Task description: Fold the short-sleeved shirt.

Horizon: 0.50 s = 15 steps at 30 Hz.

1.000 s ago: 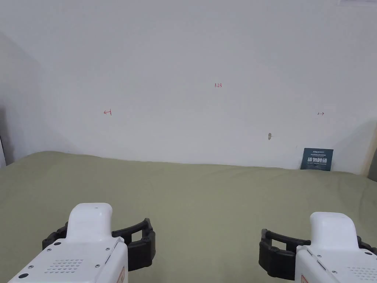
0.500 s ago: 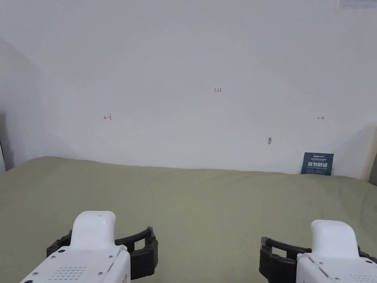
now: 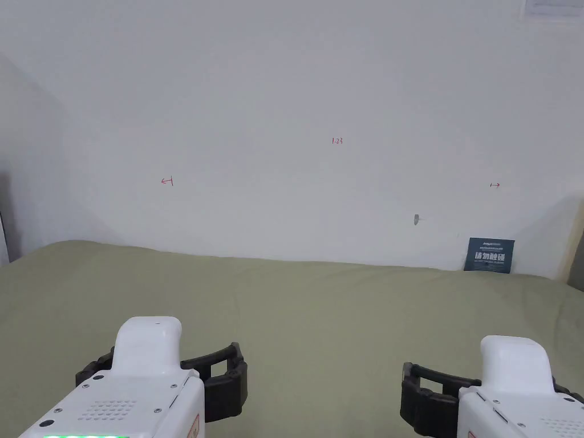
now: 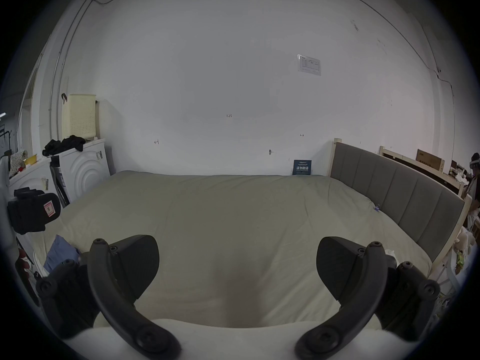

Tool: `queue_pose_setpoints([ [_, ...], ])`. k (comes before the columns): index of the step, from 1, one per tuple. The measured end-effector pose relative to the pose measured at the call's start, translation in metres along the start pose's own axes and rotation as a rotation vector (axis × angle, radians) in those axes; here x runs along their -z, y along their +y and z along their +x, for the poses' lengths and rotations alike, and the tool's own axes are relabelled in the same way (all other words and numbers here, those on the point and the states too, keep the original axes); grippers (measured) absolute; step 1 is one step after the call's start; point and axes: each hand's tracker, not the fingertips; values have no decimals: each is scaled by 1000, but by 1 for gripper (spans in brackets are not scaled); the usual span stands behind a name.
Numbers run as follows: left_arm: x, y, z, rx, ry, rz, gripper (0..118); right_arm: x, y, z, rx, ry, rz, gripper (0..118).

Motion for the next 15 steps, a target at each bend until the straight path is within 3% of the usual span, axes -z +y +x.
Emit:
queue_pose_setpoints([
  [15, -12, 3, 2, 0, -13, 15, 106, -13, 3, -1, -9, -16, 25, 118],
])
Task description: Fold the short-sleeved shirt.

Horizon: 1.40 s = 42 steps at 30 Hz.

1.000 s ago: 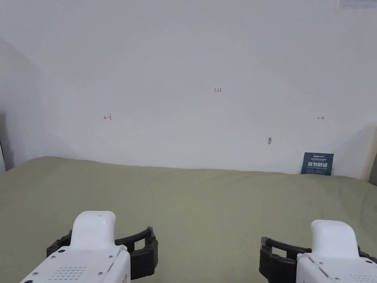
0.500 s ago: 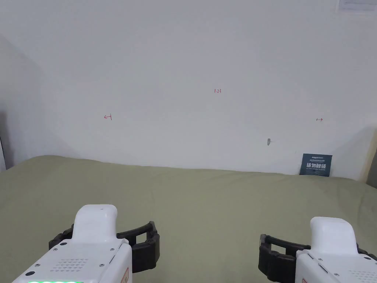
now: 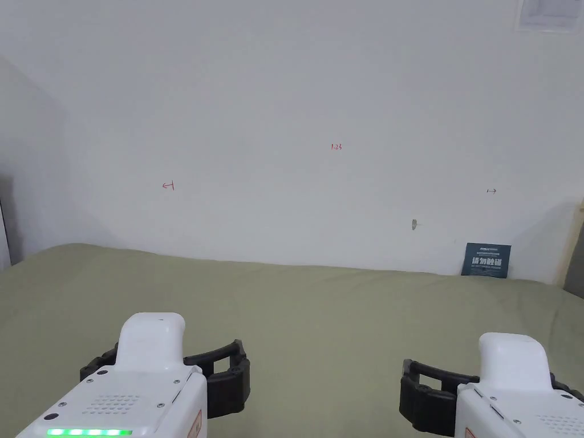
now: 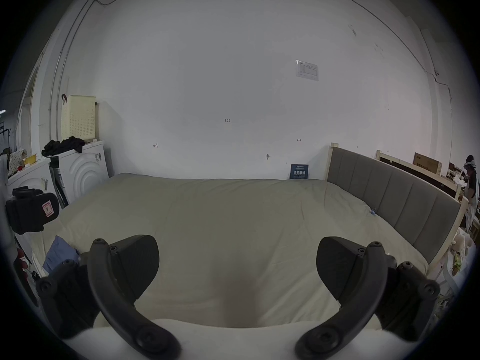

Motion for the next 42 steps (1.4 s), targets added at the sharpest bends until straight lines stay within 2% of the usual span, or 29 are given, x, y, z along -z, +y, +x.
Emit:
queue_pose_setpoints([
  [5, -3, 0, -1, -1, 0, 3, 106, -3, 1, 2, 26, 14, 3, 118],
  [15, -7, 1, -1, 1, 0, 6, 106, -7, 3, -2, 7, 10, 10, 118],
  [23, -11, 2, -2, -2, 0, 8, 106, -11, 4, 3, 34, -1, 11, 118],
  [27, -13, 3, -1, -2, -5, 11, 106, -15, 7, 6, 55, 26, 5, 118],
  [30, -15, 3, -1, -5, -5, 14, 106, -15, 9, -1, 34, -43, -15, 118],
  [32, -16, 3, -2, -7, -5, 16, 106, -15, 9, -1, 34, -33, -12, 118],
  [38, -19, 4, -3, -9, -4, 15, 106, -17, 12, 4, 143, 17, -54, 118],
  [42, -21, 3, -3, -8, -2, 17, 106, -17, 14, 5, 145, 8, -61, 118],
])
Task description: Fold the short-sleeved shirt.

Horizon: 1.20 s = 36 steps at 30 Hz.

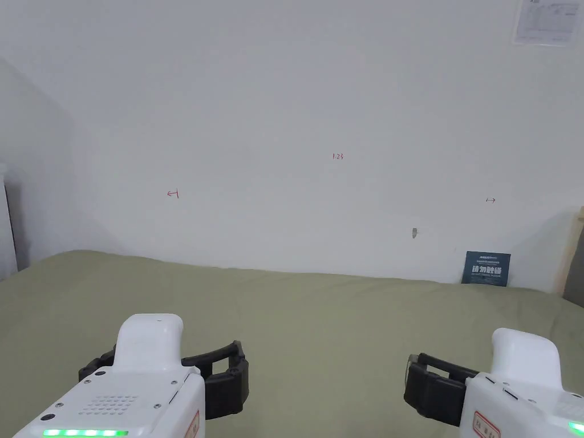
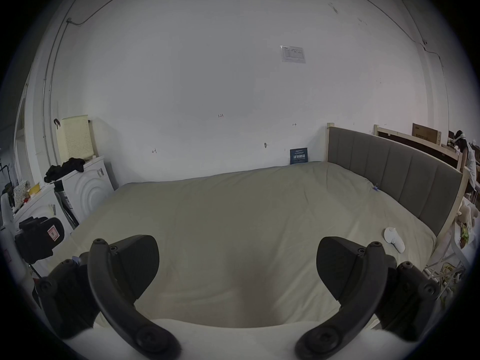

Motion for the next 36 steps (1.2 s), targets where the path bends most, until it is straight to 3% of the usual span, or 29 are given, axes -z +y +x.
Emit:
queue_pose_setpoints([
  [12, -2, -2, 2, -3, -9, -7, 106, -4, 2, 2, -3, -7, -13, 118],
  [21, -5, -1, 3, -12, -13, 1, 106, -11, 2, 8, 25, 69, -25, 118],
  [22, -6, -1, 3, -11, -13, 2, 106, -12, 3, 10, 63, 30, 10, 118],
  [26, -7, 0, 2, -6, -11, 7, 106, -10, 7, 18, 105, 50, -17, 118],
  [32, -7, 0, 1, -8, -2, 10, 106, -16, 1, 16, 17, 54, 95, 118],
  [36, -6, -1, 1, -6, -1, 3, 106, -14, -2, 9, -51, 26, 85, 118],
])
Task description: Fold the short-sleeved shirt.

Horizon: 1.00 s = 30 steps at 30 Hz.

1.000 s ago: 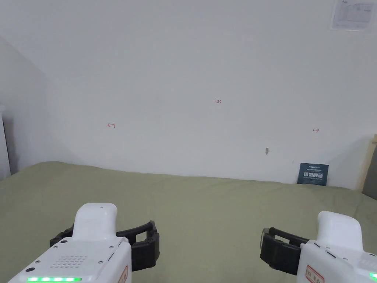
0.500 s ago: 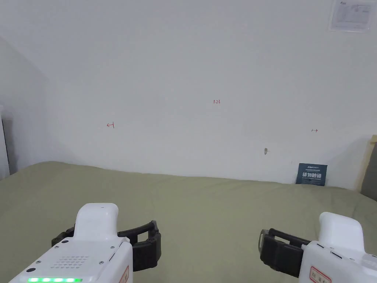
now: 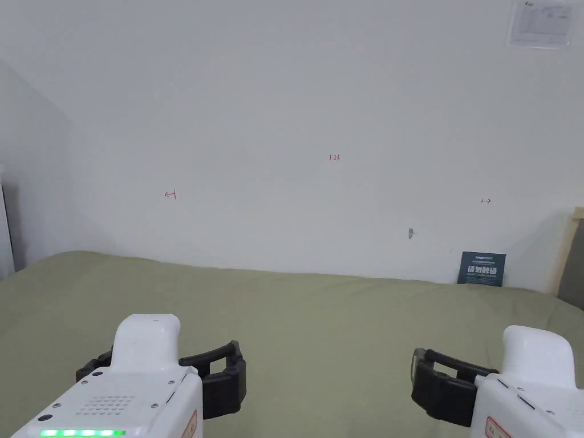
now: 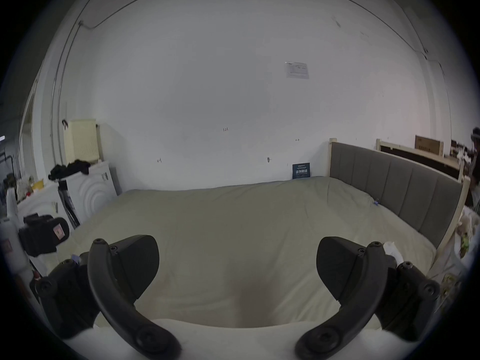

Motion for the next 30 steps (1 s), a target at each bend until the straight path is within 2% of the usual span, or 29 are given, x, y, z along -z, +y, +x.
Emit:
queue_pose_setpoints([
  [15, -1, 4, 3, 11, -9, 11, 106, 0, 1, -7, -49, -10, 1, 118],
  [30, -5, 2, 2, 8, -10, 14, 106, -1, -2, -7, -37, -12, -3, 118],
])
